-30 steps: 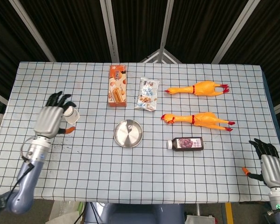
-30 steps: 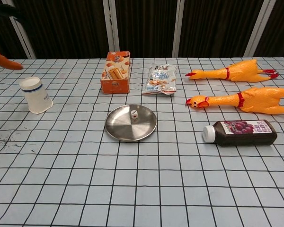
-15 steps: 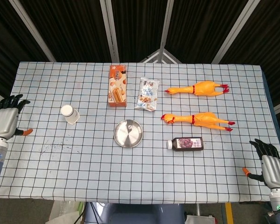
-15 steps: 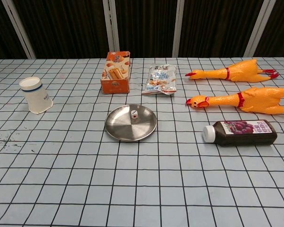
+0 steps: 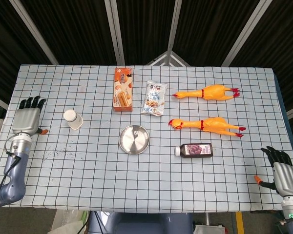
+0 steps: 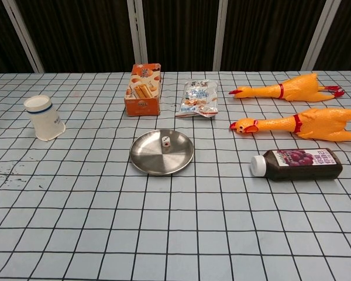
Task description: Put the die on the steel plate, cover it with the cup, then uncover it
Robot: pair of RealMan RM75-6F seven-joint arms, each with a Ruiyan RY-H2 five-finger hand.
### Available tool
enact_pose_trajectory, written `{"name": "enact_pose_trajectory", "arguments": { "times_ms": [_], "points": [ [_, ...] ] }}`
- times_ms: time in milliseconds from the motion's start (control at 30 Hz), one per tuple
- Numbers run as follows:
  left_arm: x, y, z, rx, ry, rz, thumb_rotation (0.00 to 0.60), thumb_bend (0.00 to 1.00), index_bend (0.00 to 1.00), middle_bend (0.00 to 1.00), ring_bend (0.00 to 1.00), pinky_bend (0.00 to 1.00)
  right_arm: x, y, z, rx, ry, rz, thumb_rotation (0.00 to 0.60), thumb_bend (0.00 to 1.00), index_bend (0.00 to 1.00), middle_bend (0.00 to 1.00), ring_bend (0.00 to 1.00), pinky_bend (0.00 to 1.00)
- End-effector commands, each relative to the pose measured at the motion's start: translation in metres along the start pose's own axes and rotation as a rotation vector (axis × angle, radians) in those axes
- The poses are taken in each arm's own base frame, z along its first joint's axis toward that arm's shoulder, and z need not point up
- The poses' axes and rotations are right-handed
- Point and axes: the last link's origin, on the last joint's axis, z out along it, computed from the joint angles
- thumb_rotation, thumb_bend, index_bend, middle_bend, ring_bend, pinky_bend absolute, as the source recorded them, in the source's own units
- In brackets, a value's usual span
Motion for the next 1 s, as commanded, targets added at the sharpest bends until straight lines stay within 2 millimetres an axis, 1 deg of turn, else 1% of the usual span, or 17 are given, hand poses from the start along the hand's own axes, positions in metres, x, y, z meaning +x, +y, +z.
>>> {"name": "enact_pose_trajectory", "arguments": {
  "times_ms": [33,167,233,333,467,667,800,867,1000],
  "points": [
    [-0.006,0.025,0.018,0.022,-0.005,0.028,0.6,0.12,0.14,0.01,0.0,0.0,0.0,0.001,0.001,-0.006,-0.002,-0.003,0.6,0.23,0.15,0.1,0.1,0.0],
    [-0.015,0.042,0.027,0.033,-0.016,0.038,0.6,0.12,0.17,0.02,0.0,0.0,-0.002,0.003,0.002,-0.013,-0.004,-0.006,0.6,0.23,0.15,0.1,0.1,0.0],
    [-0.016,0.047,0.03,0.036,-0.015,0.046,0.6,0.12,0.19,0.03,0.0,0.0,-0.003,0.004,0.003,-0.016,-0.008,-0.008,0.6,0.23,0.15,0.1,0.1,0.0],
    [-0.017,0.055,0.034,0.038,-0.008,0.042,0.6,0.13,0.23,0.04,0.0,0.0,-0.004,0.004,0.004,-0.019,-0.012,-0.011,0.6,0.23,0.15,0.1,0.1,0.0],
    [-0.015,0.064,0.036,0.026,0.007,0.048,0.6,0.17,0.27,0.04,0.0,0.0,-0.005,0.005,0.005,-0.02,-0.016,-0.014,0.6,0.23,0.15,0.1,0.1,0.0],
    [-0.01,0.069,0.037,0.026,0.033,0.048,0.6,0.27,0.31,0.04,0.0,0.0,-0.006,0.004,0.004,-0.019,-0.025,-0.017,0.6,0.23,0.15,0.1,0.1,0.0],
    [-0.013,0.069,0.037,0.029,0.027,0.062,0.6,0.32,0.3,0.04,0.0,0.0,-0.007,0.003,0.005,-0.019,-0.032,-0.019,0.6,0.23,0.15,0.1,0.1,0.0],
    [-0.014,0.07,0.037,0.031,0.024,0.07,0.6,0.34,0.3,0.04,0.0,0.0,-0.007,0.003,0.005,-0.018,-0.03,-0.019,0.6,0.23,0.15,0.1,0.1,0.0],
    [-0.019,0.072,0.038,0.031,0.01,0.077,0.6,0.34,0.3,0.04,0.0,0.0,-0.007,0.003,0.005,-0.02,-0.032,-0.019,0.6,0.23,0.15,0.1,0.1,0.0]
  ]
}}
